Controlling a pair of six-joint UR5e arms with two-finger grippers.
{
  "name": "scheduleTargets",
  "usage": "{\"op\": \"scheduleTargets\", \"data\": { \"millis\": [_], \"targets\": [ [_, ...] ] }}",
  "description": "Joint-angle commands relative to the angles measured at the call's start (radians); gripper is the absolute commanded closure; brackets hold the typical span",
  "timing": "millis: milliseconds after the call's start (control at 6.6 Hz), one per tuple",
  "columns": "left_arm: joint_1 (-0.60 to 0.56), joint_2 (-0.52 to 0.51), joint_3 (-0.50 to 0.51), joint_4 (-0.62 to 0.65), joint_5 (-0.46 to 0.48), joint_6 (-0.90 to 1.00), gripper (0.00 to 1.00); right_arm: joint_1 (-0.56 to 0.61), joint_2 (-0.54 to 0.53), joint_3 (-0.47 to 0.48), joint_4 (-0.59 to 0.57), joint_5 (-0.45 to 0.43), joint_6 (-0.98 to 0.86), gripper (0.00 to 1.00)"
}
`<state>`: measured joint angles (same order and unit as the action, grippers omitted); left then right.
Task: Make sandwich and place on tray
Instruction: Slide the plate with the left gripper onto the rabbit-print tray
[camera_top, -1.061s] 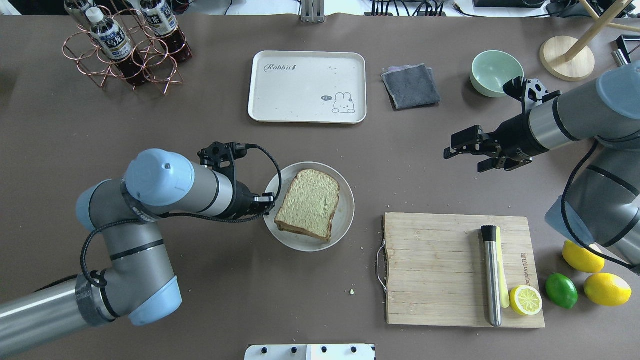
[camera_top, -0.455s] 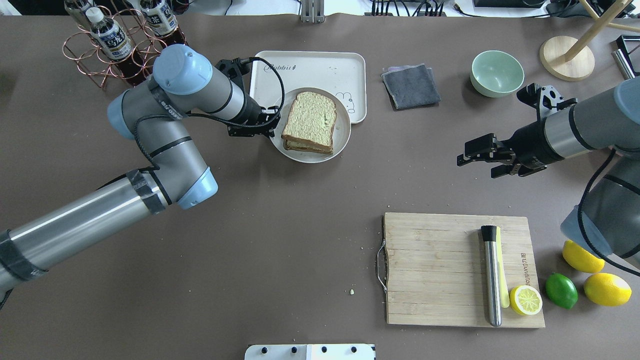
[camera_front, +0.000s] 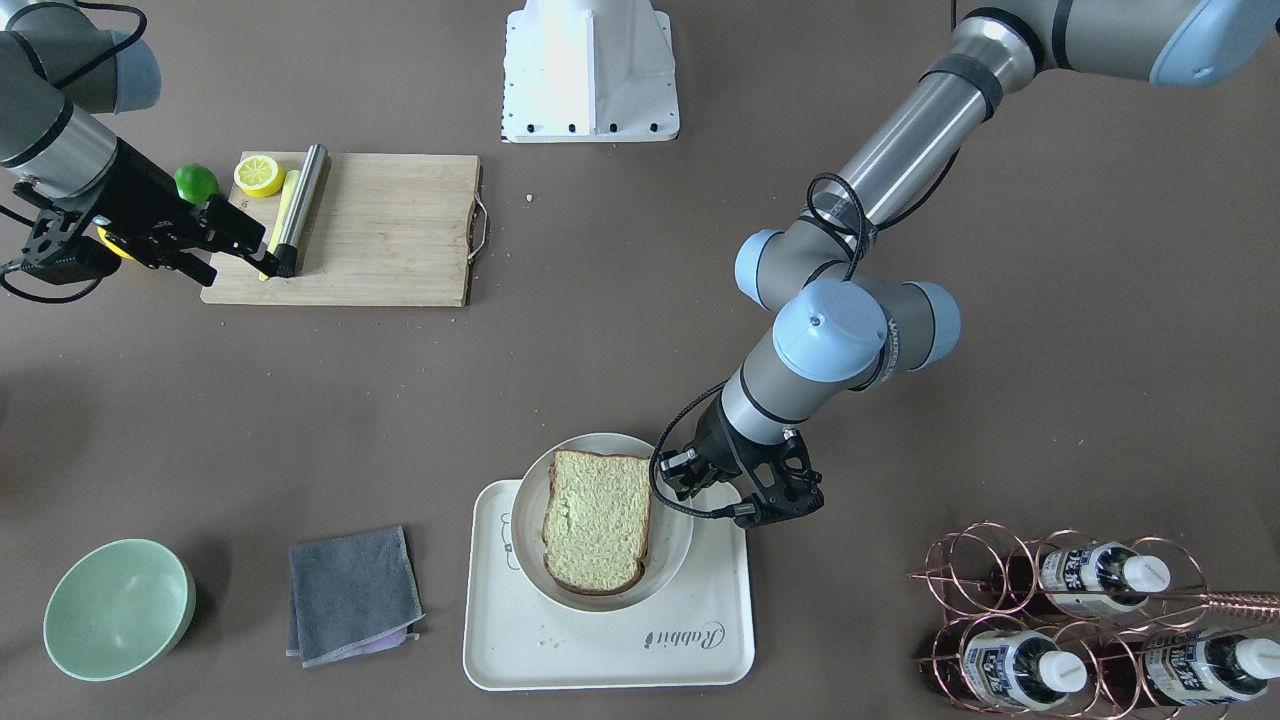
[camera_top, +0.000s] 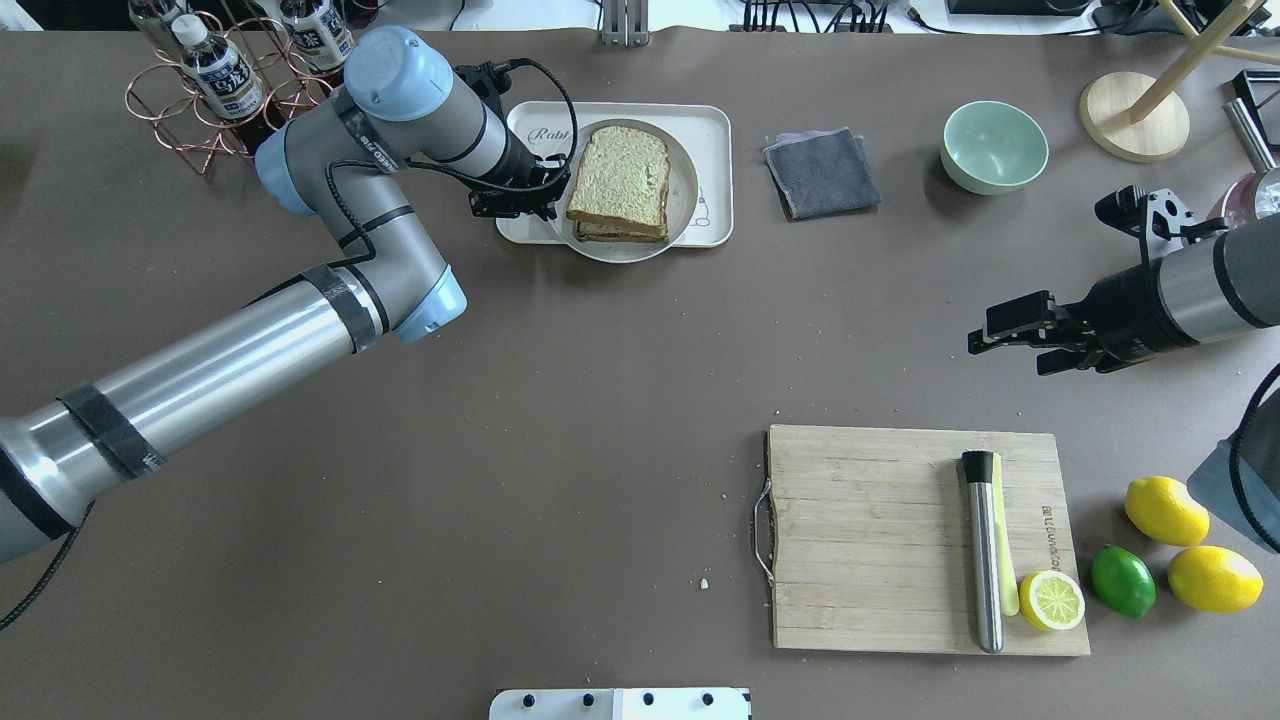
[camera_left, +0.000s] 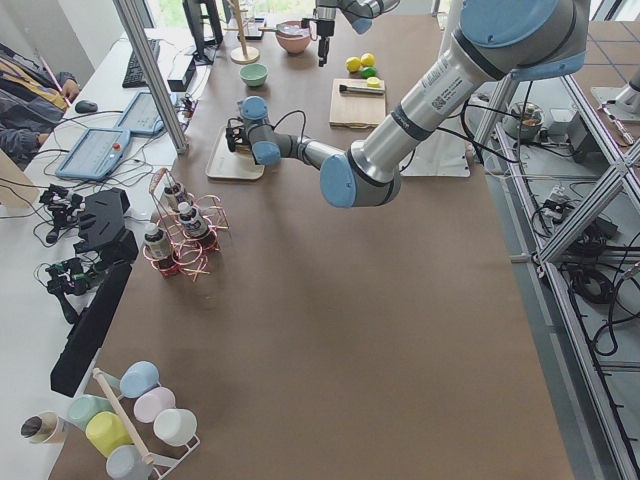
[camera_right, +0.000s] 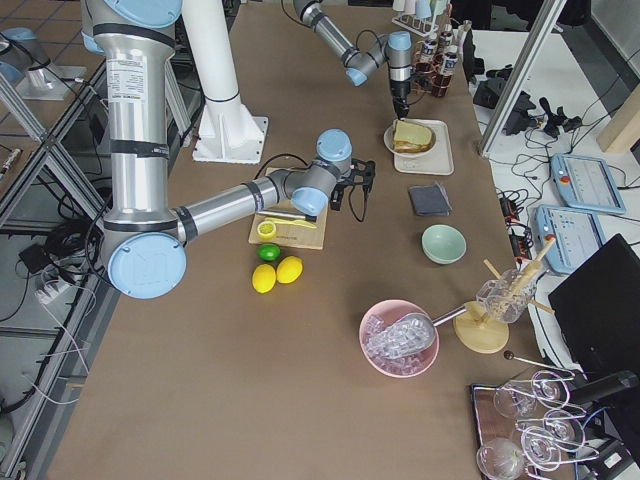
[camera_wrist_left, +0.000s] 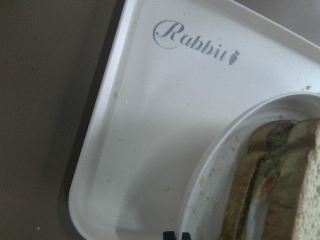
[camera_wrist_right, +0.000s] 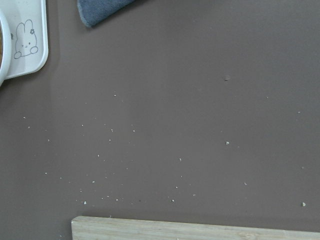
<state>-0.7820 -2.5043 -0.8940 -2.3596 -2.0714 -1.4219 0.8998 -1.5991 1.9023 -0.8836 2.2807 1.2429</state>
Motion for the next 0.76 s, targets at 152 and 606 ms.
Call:
{"op": "scheduleTargets", "data": {
  "millis": [152, 606],
  "targets": [
    [-0.011, -0.042, 0.075, -0.033, 0.020, -0.002, 1.00, 0.004, -0.021, 0.004, -0.002, 0.002, -0.013, 0.00],
    [-0.016, -0.044, 0.089, -0.070, 0.031, -0.003, 0.23, 0.005, -0.019, 0.020, 0.000, 0.005, -0.014, 0.00]
  ]
}}
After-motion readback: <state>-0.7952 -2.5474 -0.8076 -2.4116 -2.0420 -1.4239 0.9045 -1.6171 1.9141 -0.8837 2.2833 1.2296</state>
